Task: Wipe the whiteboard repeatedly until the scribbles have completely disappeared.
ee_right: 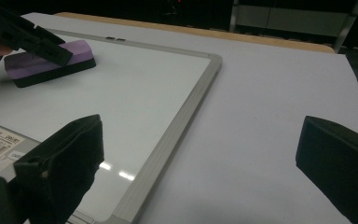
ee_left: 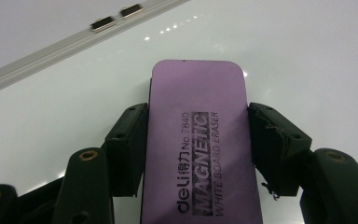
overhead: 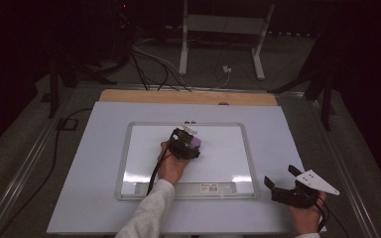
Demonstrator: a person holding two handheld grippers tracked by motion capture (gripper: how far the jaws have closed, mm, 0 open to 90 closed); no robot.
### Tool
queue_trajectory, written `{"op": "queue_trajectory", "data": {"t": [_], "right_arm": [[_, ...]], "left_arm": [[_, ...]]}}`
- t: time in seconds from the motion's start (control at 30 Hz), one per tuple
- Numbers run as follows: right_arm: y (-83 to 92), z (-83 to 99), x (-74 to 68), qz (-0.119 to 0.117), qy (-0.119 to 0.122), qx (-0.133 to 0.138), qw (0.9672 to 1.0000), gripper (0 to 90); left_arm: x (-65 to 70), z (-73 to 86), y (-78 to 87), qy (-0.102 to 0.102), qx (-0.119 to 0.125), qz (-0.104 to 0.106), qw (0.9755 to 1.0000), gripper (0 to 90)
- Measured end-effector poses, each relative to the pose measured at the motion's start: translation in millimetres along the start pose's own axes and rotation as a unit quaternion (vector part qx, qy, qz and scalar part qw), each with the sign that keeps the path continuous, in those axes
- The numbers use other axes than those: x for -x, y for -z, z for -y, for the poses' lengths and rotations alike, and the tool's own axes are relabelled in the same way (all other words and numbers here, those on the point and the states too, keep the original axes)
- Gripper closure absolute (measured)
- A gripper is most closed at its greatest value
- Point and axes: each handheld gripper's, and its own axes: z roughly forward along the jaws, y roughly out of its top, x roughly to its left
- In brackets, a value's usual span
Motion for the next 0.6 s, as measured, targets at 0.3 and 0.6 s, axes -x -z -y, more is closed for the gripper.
{"op": "queue_trajectory", "data": {"t": [0.3,0.6], "right_arm": [[0.0,0.3,0.6,-0.001,-0.002,0.001,1.0,0.9],[-1.7,0.4,0.6,-0.002,-0.003,-0.001,1.0,0.9]], "left_arm": [[-10.2,0.7,0.8,0.014,-0.002,-0.022,0.9996,42.0],[-22.2,5.1,9.8,0.035,0.009,-0.03,0.9989,42.0]]}}
